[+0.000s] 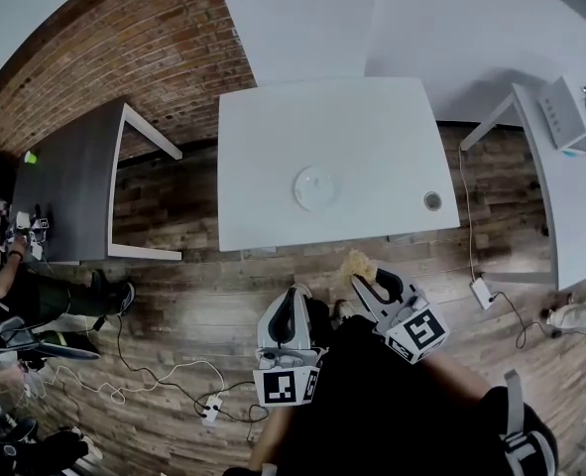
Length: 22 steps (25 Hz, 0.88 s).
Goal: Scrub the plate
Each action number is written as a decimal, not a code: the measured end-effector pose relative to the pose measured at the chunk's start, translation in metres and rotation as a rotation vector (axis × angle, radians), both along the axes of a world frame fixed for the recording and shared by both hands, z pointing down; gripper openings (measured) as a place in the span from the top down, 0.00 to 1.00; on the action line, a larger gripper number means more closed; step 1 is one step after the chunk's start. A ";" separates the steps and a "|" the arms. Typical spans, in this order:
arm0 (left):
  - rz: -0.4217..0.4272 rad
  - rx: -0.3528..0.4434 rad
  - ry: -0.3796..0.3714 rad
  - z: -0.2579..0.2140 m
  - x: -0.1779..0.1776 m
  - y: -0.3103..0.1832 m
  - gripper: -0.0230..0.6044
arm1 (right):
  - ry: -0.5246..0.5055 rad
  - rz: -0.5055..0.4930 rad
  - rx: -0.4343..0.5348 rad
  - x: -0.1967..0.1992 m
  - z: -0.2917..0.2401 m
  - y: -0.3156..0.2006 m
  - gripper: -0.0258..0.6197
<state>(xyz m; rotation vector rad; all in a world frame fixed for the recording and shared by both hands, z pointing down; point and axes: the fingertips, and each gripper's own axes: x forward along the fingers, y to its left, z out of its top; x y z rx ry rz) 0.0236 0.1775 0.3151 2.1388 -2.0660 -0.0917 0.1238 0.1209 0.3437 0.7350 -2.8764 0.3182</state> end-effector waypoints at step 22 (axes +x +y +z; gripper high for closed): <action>0.074 0.015 0.029 0.002 -0.093 -0.087 0.96 | 0.138 0.032 0.048 -0.077 0.020 -0.078 0.84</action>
